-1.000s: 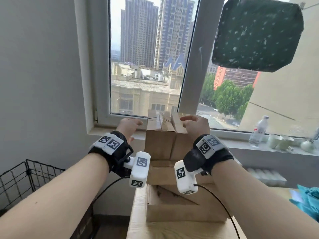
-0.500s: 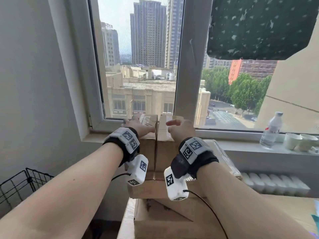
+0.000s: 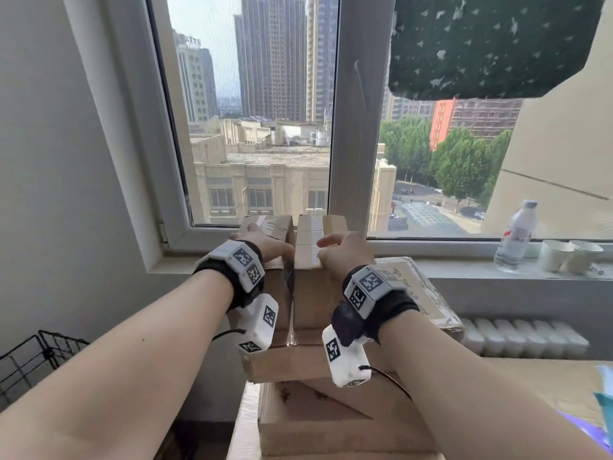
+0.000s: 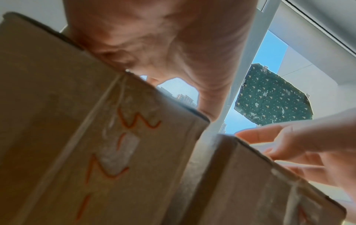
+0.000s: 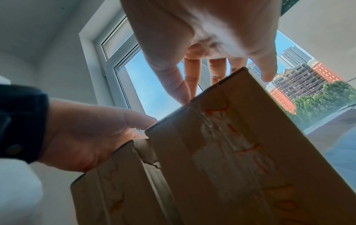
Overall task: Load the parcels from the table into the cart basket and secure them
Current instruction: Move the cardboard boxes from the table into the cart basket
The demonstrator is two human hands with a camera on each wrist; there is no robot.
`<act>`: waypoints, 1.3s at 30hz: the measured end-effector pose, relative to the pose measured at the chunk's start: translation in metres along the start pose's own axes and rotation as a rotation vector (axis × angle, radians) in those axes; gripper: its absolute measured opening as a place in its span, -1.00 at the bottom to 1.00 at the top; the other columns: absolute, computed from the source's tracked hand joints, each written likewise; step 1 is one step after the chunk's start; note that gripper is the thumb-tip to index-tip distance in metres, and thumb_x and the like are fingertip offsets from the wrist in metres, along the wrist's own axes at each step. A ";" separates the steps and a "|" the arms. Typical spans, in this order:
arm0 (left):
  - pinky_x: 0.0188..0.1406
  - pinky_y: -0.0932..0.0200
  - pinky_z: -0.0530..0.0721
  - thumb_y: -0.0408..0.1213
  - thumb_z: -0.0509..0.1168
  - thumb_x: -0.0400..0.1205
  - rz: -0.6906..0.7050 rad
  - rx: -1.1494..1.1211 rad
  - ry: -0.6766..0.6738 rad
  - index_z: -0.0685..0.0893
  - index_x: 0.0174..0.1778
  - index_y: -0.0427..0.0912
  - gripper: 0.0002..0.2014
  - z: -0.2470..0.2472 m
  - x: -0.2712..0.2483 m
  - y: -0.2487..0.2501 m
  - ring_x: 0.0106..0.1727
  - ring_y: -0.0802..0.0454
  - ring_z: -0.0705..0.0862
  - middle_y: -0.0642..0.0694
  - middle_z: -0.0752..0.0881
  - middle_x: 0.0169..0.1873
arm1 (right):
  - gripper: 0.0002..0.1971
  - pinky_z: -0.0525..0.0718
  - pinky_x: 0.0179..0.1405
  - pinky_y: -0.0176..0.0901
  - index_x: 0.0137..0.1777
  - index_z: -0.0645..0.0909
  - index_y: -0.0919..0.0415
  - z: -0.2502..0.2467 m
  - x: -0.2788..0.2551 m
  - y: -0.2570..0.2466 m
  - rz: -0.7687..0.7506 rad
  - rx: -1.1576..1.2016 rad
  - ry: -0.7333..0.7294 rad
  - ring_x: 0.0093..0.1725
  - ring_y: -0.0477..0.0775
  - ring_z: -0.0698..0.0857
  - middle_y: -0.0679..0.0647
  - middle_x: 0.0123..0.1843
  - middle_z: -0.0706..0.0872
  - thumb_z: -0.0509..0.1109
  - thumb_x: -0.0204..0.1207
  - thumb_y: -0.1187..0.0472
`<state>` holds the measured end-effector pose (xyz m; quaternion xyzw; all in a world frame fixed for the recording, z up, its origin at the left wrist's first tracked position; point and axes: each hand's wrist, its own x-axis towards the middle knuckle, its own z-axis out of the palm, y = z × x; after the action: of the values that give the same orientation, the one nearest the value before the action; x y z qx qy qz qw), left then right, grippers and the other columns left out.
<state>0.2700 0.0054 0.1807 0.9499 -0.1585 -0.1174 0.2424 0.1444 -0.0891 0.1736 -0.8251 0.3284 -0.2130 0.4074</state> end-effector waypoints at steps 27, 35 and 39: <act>-0.48 0.13 0.61 -0.23 0.33 -0.14 0.002 -0.765 0.137 0.48 0.40 -0.41 0.03 -0.087 0.012 -0.127 -0.42 -0.13 0.53 -0.41 0.67 -0.08 | -0.63 0.51 0.01 -0.25 0.28 0.62 0.07 0.046 -0.030 -0.089 -0.088 0.307 0.076 0.09 -0.01 0.63 0.00 0.24 0.69 0.31 0.47 0.28; -0.68 0.37 0.23 -0.48 0.08 0.45 -0.076 -0.859 0.039 0.32 -0.91 -0.12 -0.47 -0.111 -0.030 -0.192 -0.77 0.07 0.30 -0.01 0.34 -0.84 | -0.58 0.59 0.13 -0.23 0.40 0.49 0.18 0.110 -0.046 -0.108 0.071 0.474 -0.120 -0.08 -0.07 0.57 0.02 0.09 0.59 0.35 0.52 0.24; -0.50 0.19 0.16 -0.48 0.07 0.35 -0.147 -0.856 0.026 0.28 -0.87 -0.10 -0.56 -0.117 -0.037 -0.238 -0.61 -0.04 0.24 -0.06 0.33 -0.79 | -0.91 0.57 0.15 0.00 -0.19 0.59 0.08 0.162 -0.049 -0.113 0.143 0.526 -0.281 -0.16 0.01 0.59 0.00 -0.20 0.60 0.30 0.53 0.22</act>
<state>0.3289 0.2661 0.1679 0.7740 -0.0243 -0.1775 0.6073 0.2521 0.0831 0.1681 -0.6875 0.2599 -0.1453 0.6624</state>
